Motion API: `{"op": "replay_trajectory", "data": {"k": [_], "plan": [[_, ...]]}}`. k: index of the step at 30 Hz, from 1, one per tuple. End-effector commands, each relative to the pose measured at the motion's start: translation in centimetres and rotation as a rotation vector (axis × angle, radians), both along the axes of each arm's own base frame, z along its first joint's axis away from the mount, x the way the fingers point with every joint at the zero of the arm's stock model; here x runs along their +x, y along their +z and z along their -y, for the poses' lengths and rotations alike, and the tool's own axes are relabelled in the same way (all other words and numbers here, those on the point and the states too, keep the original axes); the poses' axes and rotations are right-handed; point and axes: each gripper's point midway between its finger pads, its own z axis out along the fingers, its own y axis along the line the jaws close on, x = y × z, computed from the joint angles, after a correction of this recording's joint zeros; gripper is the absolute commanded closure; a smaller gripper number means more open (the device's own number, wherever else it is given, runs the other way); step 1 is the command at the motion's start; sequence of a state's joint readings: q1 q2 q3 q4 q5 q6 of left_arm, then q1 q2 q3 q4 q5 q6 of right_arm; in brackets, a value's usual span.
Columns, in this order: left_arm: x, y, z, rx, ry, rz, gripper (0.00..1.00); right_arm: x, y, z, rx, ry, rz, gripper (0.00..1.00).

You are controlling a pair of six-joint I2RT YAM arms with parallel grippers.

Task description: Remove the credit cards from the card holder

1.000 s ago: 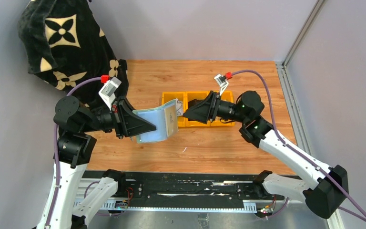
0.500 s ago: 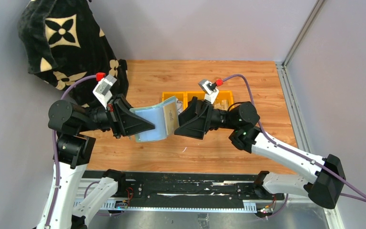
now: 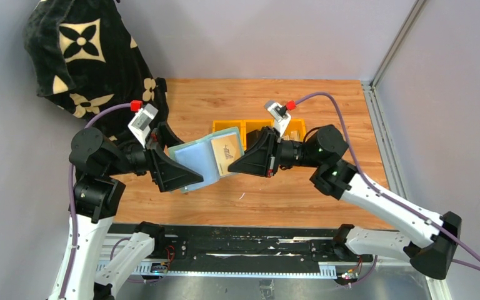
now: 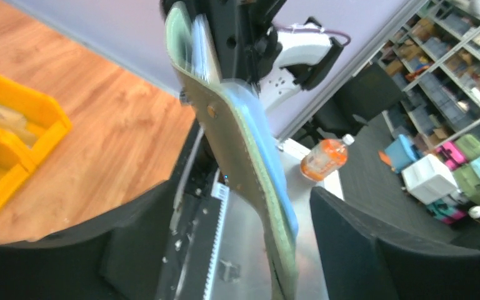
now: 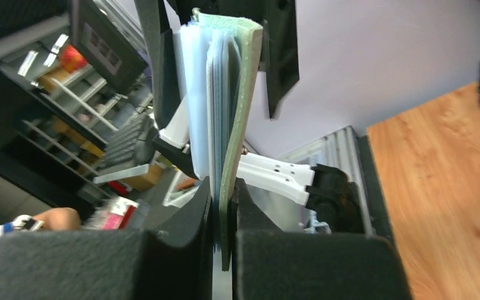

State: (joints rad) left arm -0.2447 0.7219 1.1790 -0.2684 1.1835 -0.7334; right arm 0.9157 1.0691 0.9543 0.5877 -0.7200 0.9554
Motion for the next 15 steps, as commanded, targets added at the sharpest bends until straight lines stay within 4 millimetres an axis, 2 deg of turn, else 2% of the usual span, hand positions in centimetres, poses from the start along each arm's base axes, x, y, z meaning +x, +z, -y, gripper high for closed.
{"op": "replay_trajectory", "data": {"k": [1, 3, 4, 5, 11, 14, 15], "plan": [[0.1, -1.4, -0.4, 0.064, 0.039, 0.053, 0.12, 0.5, -0.7, 1.4, -0.211, -0.101, 0.17, 1.0], [0.2, -1.0, -0.6, 0.076, 0.068, 0.105, 0.08, 0.9, -3.3, 1.6, -0.373, -0.099, 0.155, 1.0], [0.5, -0.9, -0.8, 0.09, 0.086, 0.148, 0.06, 0.8, -3.3, 1.8, -0.409, -0.085, 0.169, 1.0], [0.6, -0.9, -0.9, 0.102, 0.108, 0.156, 0.06, 0.8, -4.4, 1.7, -0.46, -0.068, 0.166, 1.0], [2.6, -1.7, -2.1, 0.209, 0.225, 0.307, 0.0, 1.2, -6.0, 1.6, -0.606, -0.06, 0.222, 1.0], [2.7, -3.3, -2.2, 0.238, 0.219, 0.348, 0.0, 1.0, -6.2, 1.3, -0.647, -0.044, 0.265, 1.0], [2.8, -4.4, -2.1, 0.248, 0.202, 0.336, 0.0, 0.8, -6.7, 1.2, -0.677, -0.029, 0.275, 1.0]]}}
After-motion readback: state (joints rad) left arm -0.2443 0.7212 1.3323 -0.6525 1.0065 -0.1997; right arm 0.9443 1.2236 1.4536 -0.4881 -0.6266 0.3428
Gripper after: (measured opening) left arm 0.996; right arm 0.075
